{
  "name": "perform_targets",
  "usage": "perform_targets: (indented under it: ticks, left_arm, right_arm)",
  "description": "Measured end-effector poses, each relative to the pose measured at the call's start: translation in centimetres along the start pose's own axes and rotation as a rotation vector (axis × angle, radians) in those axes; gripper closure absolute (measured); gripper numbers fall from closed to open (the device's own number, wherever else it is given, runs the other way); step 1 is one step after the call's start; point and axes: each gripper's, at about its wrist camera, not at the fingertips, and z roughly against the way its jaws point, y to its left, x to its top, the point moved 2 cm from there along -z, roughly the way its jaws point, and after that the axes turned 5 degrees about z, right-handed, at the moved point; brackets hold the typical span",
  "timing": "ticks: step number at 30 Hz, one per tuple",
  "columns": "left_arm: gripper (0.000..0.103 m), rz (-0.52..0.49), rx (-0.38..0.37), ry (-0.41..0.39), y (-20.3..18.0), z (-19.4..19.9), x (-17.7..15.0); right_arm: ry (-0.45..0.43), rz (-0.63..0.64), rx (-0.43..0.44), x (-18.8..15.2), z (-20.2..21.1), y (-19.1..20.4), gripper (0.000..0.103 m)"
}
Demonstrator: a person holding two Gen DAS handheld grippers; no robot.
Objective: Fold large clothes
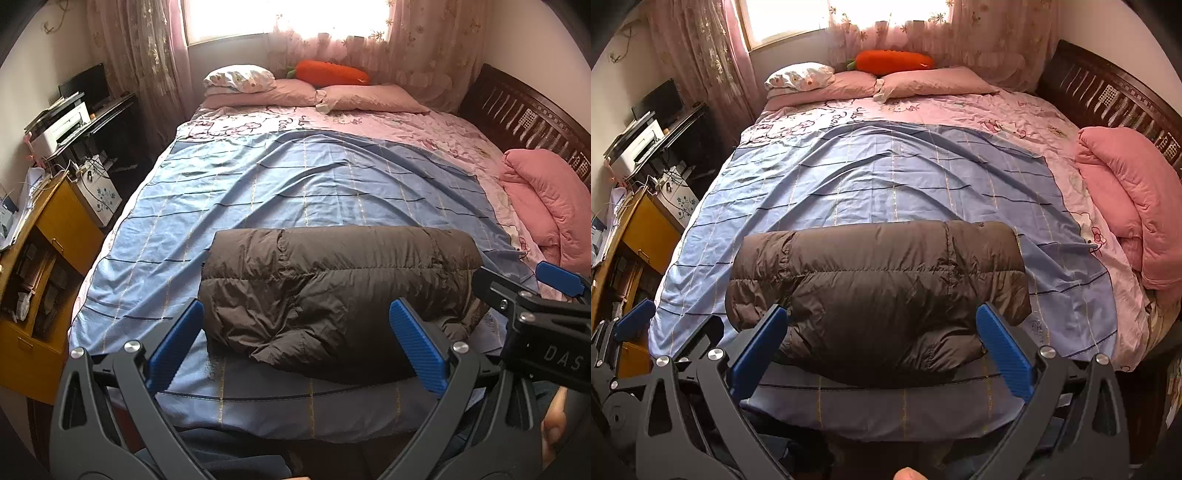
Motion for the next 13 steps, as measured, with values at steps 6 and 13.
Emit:
perform_targets:
  ticks: [6, 13]
  left_arm:
    - [0.002, -0.018, -0.019, 0.014, 0.00, -0.25, 0.06]
    - [0.002, -0.009, -0.023, 0.031, 0.47, -0.84, 0.08]
  right_arm:
    - [-0.001, -0.003, -0.002, 0.05, 0.00, 0.03, 0.001]
    - [-0.001, -0.004, -0.001, -0.02, -0.01, 0.17, 0.001]
